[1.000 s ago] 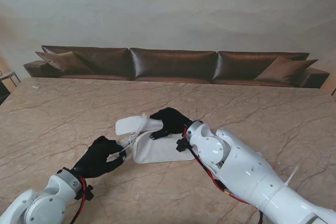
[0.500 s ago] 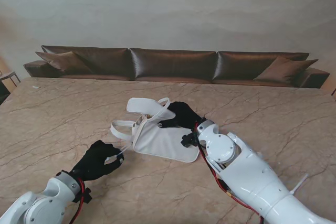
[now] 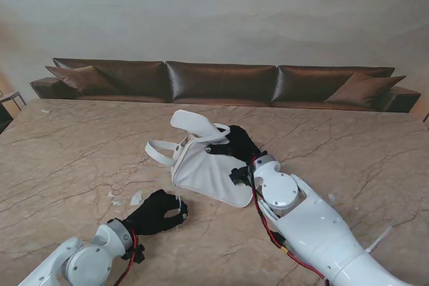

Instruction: Pack the cosmetics bag

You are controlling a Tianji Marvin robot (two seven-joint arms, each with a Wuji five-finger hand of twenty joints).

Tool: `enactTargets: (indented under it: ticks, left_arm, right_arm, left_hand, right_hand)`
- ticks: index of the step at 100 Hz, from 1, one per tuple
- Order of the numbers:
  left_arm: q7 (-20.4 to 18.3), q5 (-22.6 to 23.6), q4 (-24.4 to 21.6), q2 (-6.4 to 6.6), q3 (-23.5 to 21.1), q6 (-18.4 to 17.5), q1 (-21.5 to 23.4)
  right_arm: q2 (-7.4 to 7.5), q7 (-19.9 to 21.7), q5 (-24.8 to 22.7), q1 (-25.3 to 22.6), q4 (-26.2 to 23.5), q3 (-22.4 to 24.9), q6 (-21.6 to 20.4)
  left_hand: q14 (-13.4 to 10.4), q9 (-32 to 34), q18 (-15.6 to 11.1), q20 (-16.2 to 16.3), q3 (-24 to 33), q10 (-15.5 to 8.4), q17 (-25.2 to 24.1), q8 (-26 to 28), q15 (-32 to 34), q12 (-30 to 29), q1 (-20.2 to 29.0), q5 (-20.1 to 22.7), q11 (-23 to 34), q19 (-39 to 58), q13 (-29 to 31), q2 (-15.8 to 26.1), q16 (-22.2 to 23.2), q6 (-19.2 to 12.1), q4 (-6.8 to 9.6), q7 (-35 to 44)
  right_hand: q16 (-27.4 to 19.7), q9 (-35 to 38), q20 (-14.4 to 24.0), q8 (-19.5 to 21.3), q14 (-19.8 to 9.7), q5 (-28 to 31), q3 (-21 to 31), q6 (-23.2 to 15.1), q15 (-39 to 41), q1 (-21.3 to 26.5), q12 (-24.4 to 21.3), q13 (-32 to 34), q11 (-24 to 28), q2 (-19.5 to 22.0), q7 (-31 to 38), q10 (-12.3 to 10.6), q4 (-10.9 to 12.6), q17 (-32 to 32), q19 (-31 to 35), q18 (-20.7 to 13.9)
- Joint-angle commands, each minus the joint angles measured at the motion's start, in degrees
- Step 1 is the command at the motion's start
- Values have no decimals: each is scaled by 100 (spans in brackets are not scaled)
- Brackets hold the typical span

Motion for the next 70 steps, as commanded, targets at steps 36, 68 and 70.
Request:
enactTargets:
  ticks: [36, 68, 70]
  left_arm:
    - [718, -272, -191, -278, -254, 476, 344]
    - [1106, -555, -263, -405, -423, 687, 436]
    - [1118, -573, -265, -410, -425, 693, 437]
  right_arm:
    - [58, 162, -273, -9, 22, 142, -177]
    - [162, 269, -402, -156, -112, 350, -135]
    - [165, 269, -410, -161, -112, 357, -134]
  left_hand:
    - [-17, -1356, 307, 47, -179, 333, -32, -1846, -780, -2771, 31, -1085, -371, 199, 31, -860, -1176, -60, -583, -1151]
    - [460, -1876, 461, -725, -1958, 661, 418, -3115, -1105, -3428, -176, -2682, -556, 1830, 423, -265, -2122, 1065, -915, -2818]
    - [472, -1916, 499, -799, -1965, 656, 395, -3059, -1113, -3434, -204, -2859, -541, 1893, 413, -268, -2151, 1058, -927, -2758]
  right_hand:
    - [228, 526, 150, 543, -79, 1006, 2021, -2139, 875, 2193, 218, 631, 702, 2414, 1510, -479, 981, -46, 193, 23]
    - [221, 533, 163, 527, -80, 983, 2016, -2135, 894, 2185, 220, 631, 703, 2405, 1493, -479, 982, -71, 208, 14]
    - [220, 533, 162, 526, -80, 980, 2016, -2135, 894, 2184, 220, 631, 703, 2403, 1491, -479, 982, -71, 208, 14]
